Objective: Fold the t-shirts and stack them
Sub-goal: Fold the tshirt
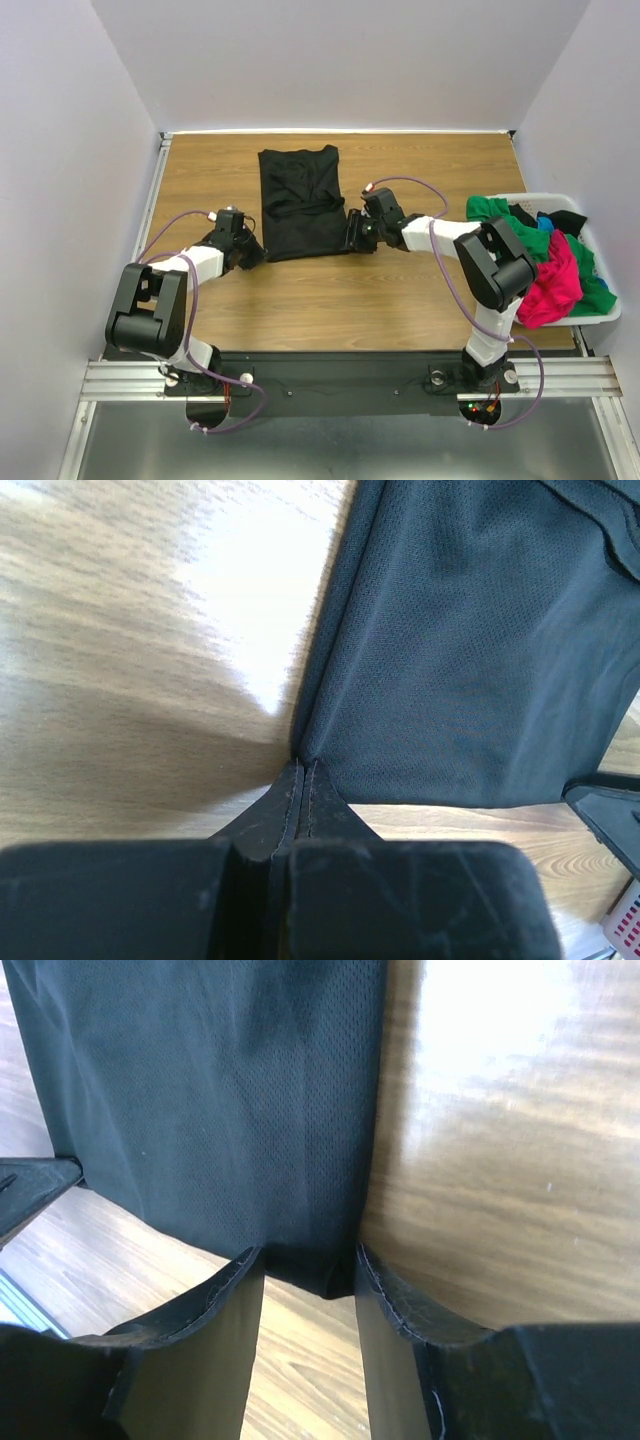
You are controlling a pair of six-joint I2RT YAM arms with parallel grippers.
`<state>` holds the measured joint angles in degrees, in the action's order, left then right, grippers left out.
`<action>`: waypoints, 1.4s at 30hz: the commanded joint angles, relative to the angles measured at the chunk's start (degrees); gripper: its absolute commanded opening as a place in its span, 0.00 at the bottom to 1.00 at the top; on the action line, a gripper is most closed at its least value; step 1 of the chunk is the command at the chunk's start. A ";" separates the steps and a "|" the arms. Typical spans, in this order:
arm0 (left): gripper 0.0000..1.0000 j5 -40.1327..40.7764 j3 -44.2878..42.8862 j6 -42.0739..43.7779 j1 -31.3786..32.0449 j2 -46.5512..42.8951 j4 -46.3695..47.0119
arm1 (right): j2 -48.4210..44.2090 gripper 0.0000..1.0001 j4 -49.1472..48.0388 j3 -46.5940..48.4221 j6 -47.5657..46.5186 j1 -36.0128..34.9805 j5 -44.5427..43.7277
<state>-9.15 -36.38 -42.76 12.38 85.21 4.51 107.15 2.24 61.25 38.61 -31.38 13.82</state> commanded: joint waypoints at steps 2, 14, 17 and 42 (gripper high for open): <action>0.00 0.10 1.84 0.14 0.36 -2.32 -1.79 | -0.81 0.39 3.91 -2.90 0.41 -1.14 -3.54; 0.00 -1.49 9.47 -2.06 5.45 -21.18 -8.18 | -15.81 0.01 4.00 -13.23 -0.29 -2.11 -3.29; 0.00 -0.61 12.72 -6.43 10.54 -28.23 -11.27 | -25.92 0.00 4.87 -18.78 1.20 -3.33 -2.40; 0.00 13.36 -16.60 -4.97 13.90 -22.03 -22.62 | -30.08 0.00 11.56 1.31 -1.25 -2.91 -17.25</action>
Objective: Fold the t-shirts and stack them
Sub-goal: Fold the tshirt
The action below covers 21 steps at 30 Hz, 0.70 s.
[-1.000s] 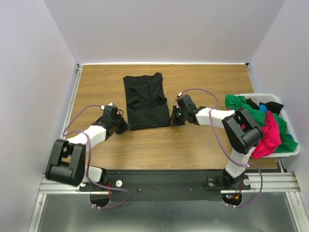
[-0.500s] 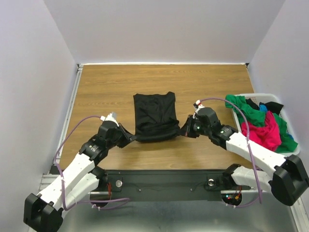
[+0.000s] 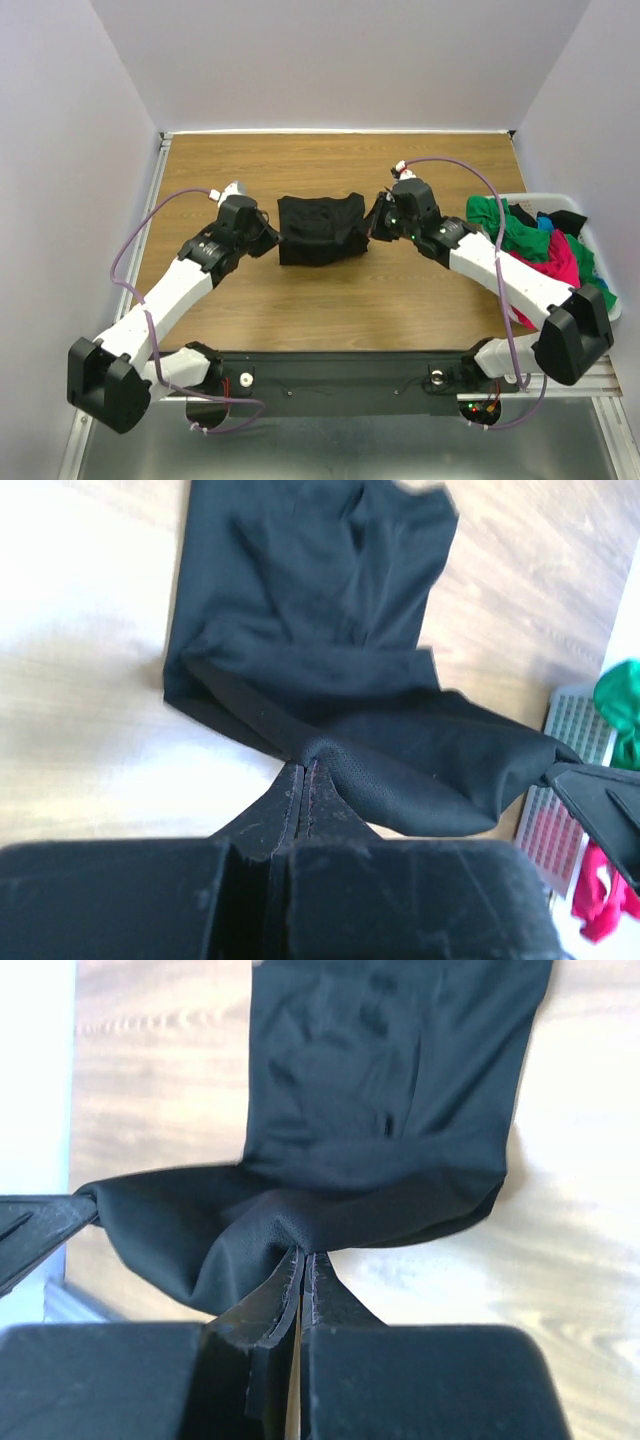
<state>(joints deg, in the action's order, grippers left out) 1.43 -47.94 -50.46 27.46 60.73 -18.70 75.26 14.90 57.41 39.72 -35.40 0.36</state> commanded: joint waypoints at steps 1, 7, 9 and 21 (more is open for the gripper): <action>0.00 2.79 -5.92 3.08 -1.62 4.12 0.42 | 2.69 0.00 -1.10 6.30 -2.63 1.47 -3.79; 0.00 0.60 -10.24 6.15 -7.50 9.83 3.48 | 10.59 0.00 -1.18 12.64 -3.51 5.68 -0.63; 0.00 -0.81 -12.08 7.30 -8.73 13.16 4.98 | 13.75 0.00 -1.18 14.82 -3.86 7.00 1.12; 0.00 -2.58 -24.21 11.34 -12.43 31.72 6.66 | 28.35 0.00 -1.27 26.00 -5.45 12.10 2.28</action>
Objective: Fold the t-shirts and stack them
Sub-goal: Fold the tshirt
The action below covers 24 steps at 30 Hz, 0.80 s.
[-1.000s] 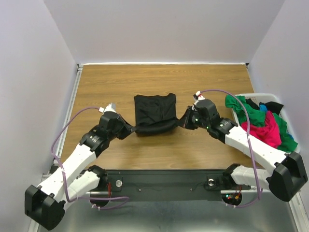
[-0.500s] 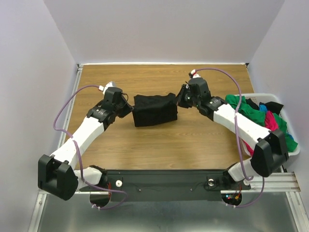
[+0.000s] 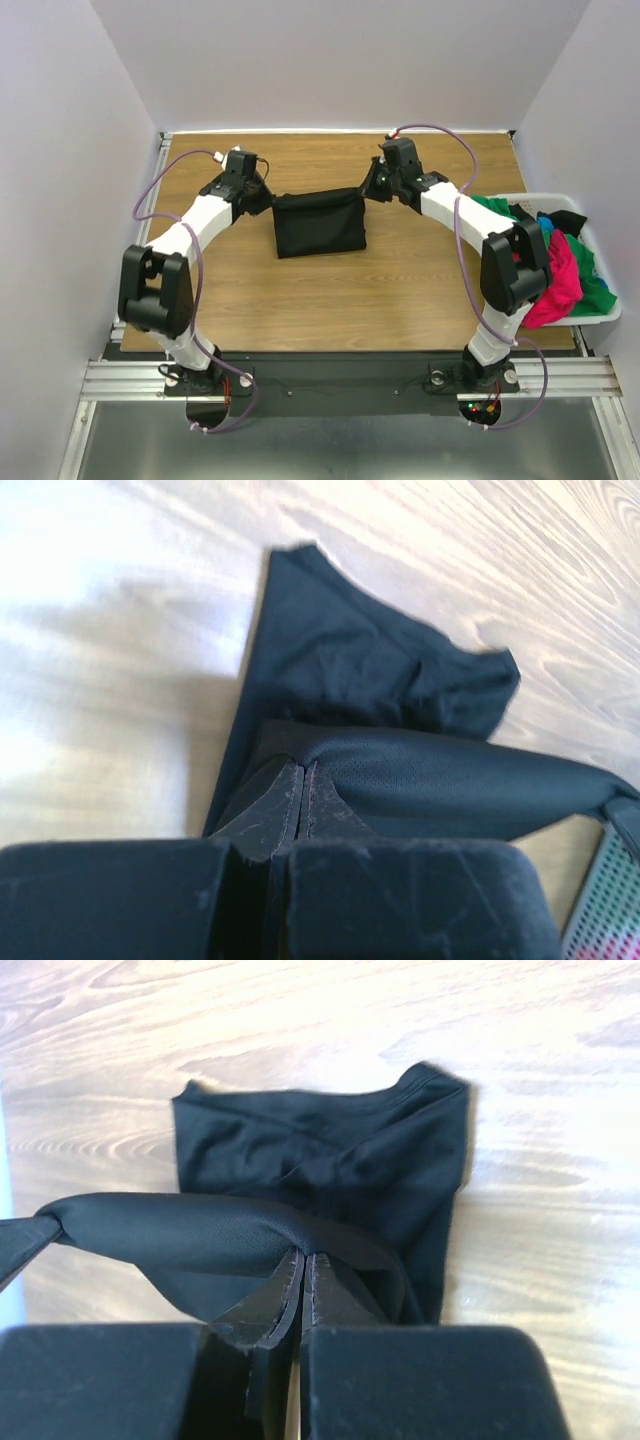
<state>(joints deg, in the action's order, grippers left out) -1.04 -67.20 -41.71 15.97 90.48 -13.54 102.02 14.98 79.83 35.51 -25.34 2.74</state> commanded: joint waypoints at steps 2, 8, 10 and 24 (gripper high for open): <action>0.00 -0.45 -6.45 3.13 -1.03 4.96 1.76 | 3.00 0.00 -1.36 5.15 -1.67 2.49 -0.28; 0.00 -0.80 -12.42 5.06 -1.29 11.47 2.29 | 8.98 0.00 -1.36 9.19 -2.63 4.16 0.07; 0.00 -1.24 -13.48 5.67 -1.29 13.57 2.38 | 10.82 0.00 -1.36 10.25 -2.55 4.51 0.24; 0.02 -5.64 -24.20 9.63 -1.29 26.14 3.43 | 19.18 0.00 -1.54 14.47 -2.63 6.71 -0.99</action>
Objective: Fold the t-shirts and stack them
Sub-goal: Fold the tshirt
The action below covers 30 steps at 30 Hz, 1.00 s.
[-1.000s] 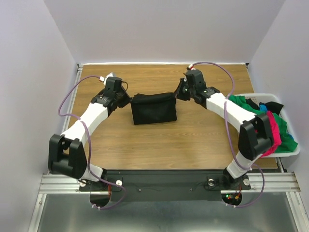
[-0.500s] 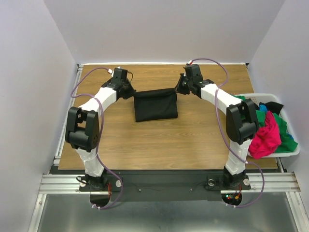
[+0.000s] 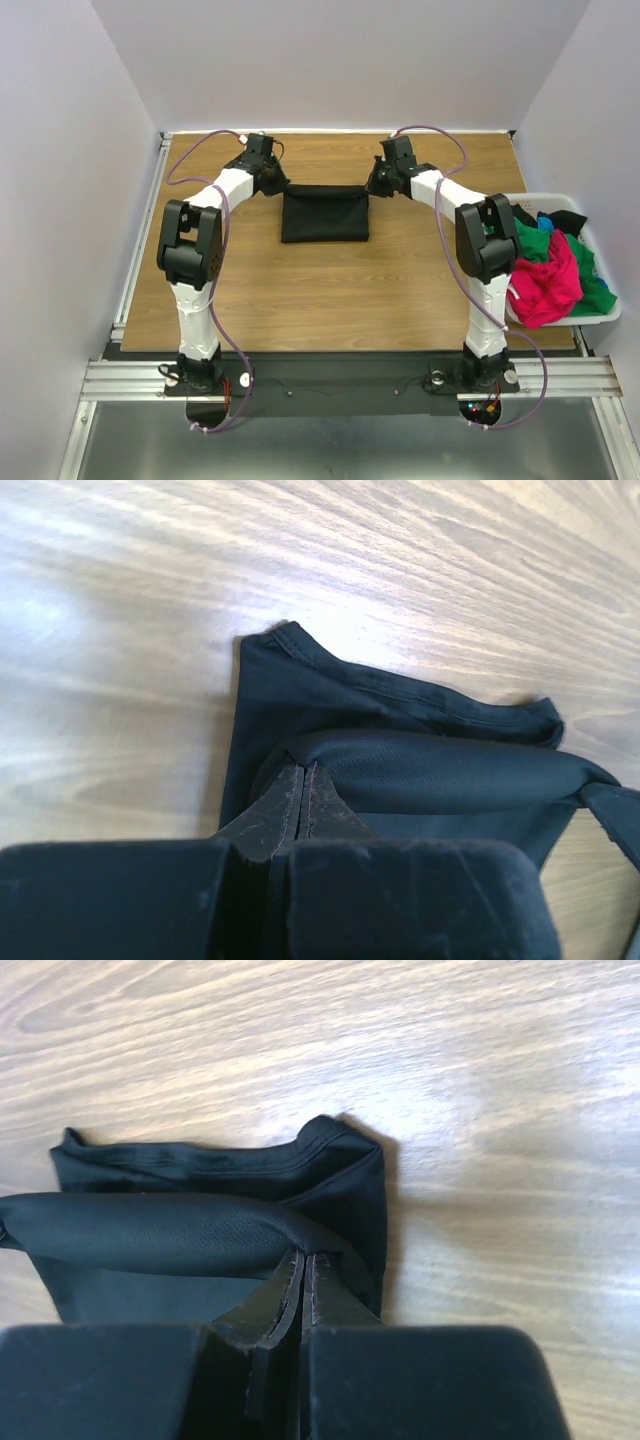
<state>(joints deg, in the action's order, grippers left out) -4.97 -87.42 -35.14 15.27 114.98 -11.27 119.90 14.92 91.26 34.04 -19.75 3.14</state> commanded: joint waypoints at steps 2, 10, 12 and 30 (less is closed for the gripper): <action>0.17 -1.62 -4.60 3.23 -0.59 2.18 1.16 | 2.00 0.04 -1.38 3.48 -1.52 1.20 -0.68; 0.78 -1.53 -4.17 5.16 -0.41 -2.29 1.25 | -0.09 0.89 -1.12 4.02 -2.05 1.99 -1.12; 0.85 -0.74 -1.90 5.86 -0.41 -3.96 1.34 | -1.85 1.00 -1.12 2.96 -2.40 1.99 -0.06; 0.86 -4.87 11.48 7.10 0.38 -5.82 5.73 | -6.34 1.00 -1.73 -1.70 -6.09 -0.38 22.00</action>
<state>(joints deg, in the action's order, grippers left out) -8.67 -74.39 -29.78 15.33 107.81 -6.57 111.50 14.52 86.72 28.21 -19.18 20.69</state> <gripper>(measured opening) 0.855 0.996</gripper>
